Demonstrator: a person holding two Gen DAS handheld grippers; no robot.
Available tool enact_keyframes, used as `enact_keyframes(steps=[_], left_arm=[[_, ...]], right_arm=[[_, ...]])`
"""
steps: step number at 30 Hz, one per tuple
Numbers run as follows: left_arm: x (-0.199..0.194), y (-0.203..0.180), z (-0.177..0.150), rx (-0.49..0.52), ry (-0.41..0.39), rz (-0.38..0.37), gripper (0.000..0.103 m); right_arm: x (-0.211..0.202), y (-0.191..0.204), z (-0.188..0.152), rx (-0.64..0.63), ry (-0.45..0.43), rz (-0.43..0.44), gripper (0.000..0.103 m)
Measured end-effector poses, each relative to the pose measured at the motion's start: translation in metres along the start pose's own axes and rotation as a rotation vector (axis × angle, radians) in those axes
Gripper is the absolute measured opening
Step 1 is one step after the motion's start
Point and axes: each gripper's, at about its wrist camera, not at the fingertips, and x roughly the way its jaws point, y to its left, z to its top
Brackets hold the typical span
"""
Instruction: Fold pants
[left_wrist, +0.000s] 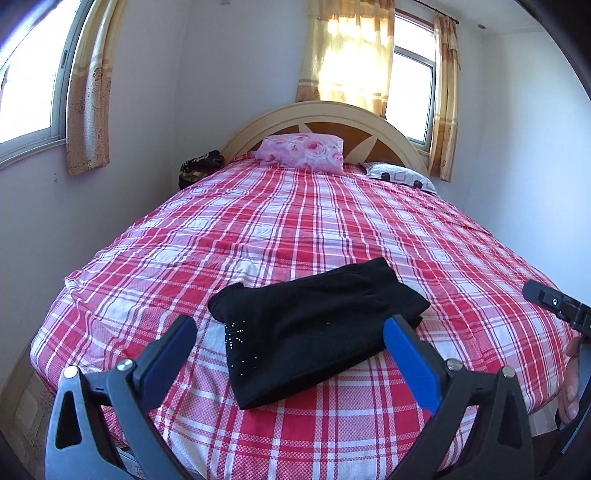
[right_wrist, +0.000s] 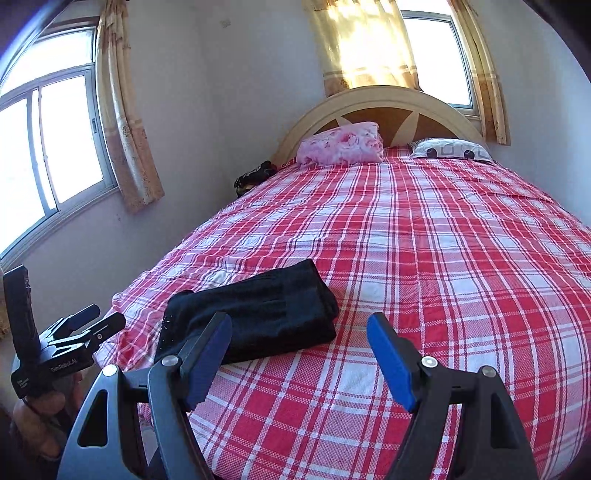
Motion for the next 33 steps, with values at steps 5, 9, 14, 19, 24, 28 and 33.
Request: enact_keyframes(steps=[5, 9, 14, 19, 24, 28, 33], left_arm=[[-0.005, -0.002, 0.003, 0.004, -0.015, -0.001, 0.103], [-0.007, -0.002, 0.004, 0.004, -0.022, 0.000, 0.103], [-0.008, -0.001, 0.004, 0.005, -0.025, 0.004, 0.103], [-0.010, -0.005, 0.005, 0.032, -0.036, 0.020, 0.103], [-0.014, -0.008, 0.006, 0.037, -0.048, 0.029, 0.103], [-0.018, -0.010, 0.007, 0.038, -0.065, 0.034, 0.103], [-0.023, -0.012, 0.010, 0.033, -0.078, 0.027, 0.103]], right_arm=[[-0.007, 0.005, 0.000, -0.009, -0.010, 0.000, 0.077], [-0.009, 0.005, 0.000, -0.006, -0.016, 0.001, 0.077], [-0.011, 0.006, -0.001, -0.010, -0.011, 0.004, 0.077], [-0.013, 0.009, -0.003, -0.017, -0.014, 0.003, 0.077], [-0.015, 0.010, -0.003, -0.018, -0.018, -0.002, 0.077], [-0.019, 0.011, -0.003, -0.025, -0.034, -0.012, 0.077], [-0.020, 0.011, -0.003, -0.025, -0.035, -0.012, 0.077]])
